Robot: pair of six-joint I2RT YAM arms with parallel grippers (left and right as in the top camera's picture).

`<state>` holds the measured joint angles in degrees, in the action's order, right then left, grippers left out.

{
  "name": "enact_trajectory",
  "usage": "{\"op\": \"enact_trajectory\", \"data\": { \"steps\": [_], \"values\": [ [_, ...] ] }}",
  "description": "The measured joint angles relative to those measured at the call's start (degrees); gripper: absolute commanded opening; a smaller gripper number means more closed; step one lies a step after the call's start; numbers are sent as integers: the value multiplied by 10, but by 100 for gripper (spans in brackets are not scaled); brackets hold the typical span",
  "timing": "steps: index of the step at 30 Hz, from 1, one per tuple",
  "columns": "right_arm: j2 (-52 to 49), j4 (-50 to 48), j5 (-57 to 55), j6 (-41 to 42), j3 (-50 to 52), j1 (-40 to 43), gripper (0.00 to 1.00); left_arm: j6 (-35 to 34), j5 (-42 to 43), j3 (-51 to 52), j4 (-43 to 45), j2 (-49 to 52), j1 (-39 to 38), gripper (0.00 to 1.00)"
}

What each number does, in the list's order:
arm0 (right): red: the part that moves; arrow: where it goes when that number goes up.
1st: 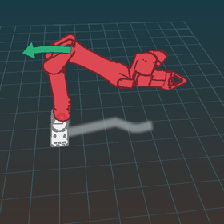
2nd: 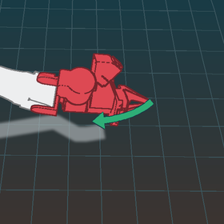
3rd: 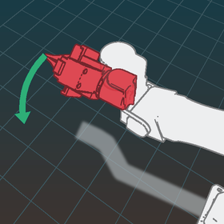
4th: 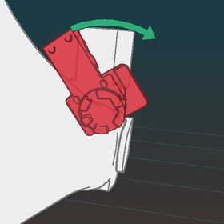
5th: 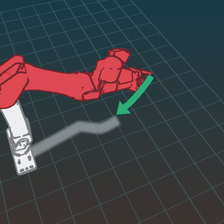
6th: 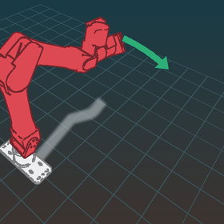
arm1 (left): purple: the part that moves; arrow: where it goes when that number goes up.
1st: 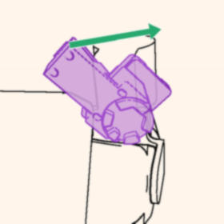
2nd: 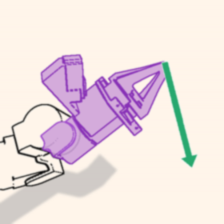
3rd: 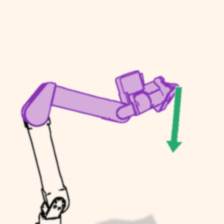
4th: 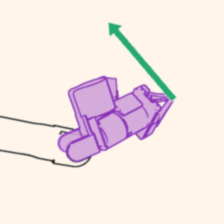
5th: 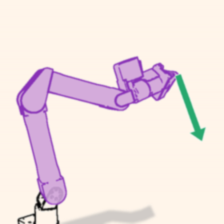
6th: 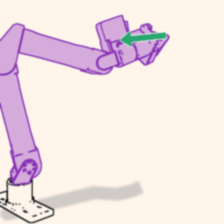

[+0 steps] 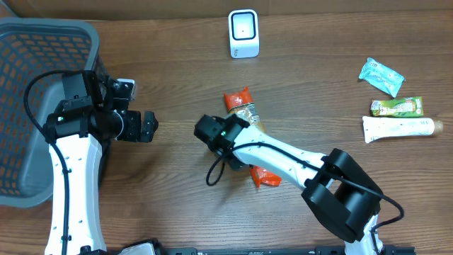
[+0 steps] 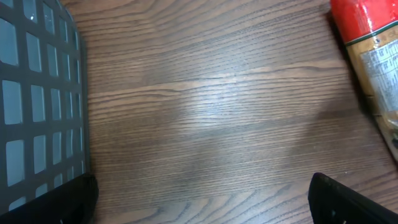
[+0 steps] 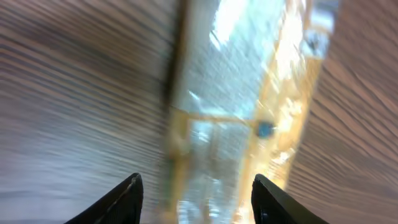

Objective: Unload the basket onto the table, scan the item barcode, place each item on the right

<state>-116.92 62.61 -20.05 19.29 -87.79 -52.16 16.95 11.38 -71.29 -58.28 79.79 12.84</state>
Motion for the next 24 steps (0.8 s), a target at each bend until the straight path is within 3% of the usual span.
{"op": "enact_trajectory", "data": {
  "steps": [4,6,12,18,24],
  "values": [
    [17,2,58,2,-27,10,73,0,0,0,0,0,0,99],
    [39,8,88,0,-29,30,75,0,0,0,0,0,0,100],
    [85,34,223,-51,-35,179,96,0,0,0,0,0,0,100],
    [85,24,414,-174,20,316,100,0,0,0,0,0,0,100],
    [84,-27,515,-238,134,344,100,0,0,0,0,0,0,99]
  ]
}}
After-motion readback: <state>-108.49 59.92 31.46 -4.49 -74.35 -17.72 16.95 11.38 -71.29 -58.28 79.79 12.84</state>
